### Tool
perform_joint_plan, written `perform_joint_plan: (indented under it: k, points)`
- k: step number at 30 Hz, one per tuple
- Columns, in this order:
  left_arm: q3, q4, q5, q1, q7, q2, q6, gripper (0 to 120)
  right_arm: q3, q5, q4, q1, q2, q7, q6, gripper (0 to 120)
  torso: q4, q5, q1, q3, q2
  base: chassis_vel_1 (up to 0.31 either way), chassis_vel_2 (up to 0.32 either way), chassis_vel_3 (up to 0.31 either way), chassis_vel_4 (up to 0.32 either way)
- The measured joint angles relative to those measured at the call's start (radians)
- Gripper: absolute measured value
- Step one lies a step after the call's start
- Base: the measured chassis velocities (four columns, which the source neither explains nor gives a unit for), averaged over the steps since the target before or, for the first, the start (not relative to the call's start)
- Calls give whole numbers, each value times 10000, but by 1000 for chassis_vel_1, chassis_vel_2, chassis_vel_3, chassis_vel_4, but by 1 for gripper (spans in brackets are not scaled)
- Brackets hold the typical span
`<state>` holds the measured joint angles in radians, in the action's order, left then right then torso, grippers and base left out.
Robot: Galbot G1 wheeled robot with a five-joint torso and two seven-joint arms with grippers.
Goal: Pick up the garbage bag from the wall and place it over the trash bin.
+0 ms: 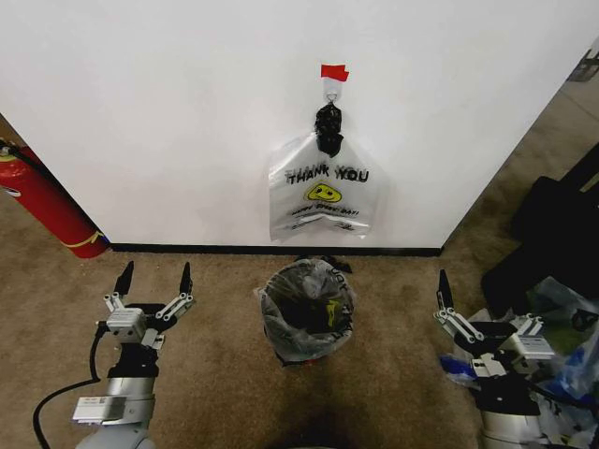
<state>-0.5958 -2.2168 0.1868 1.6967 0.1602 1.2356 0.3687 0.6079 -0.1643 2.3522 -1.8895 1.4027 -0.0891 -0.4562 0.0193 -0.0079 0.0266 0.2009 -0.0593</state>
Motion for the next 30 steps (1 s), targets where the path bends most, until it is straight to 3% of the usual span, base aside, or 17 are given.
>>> perform_joint_plan:
  k: [30]
  points:
    - [601,22,-332,56,208,147,-49,100,-686,535,-103,121,150,-47,306,100,0,-1,0,0,0,0,0,0,0]
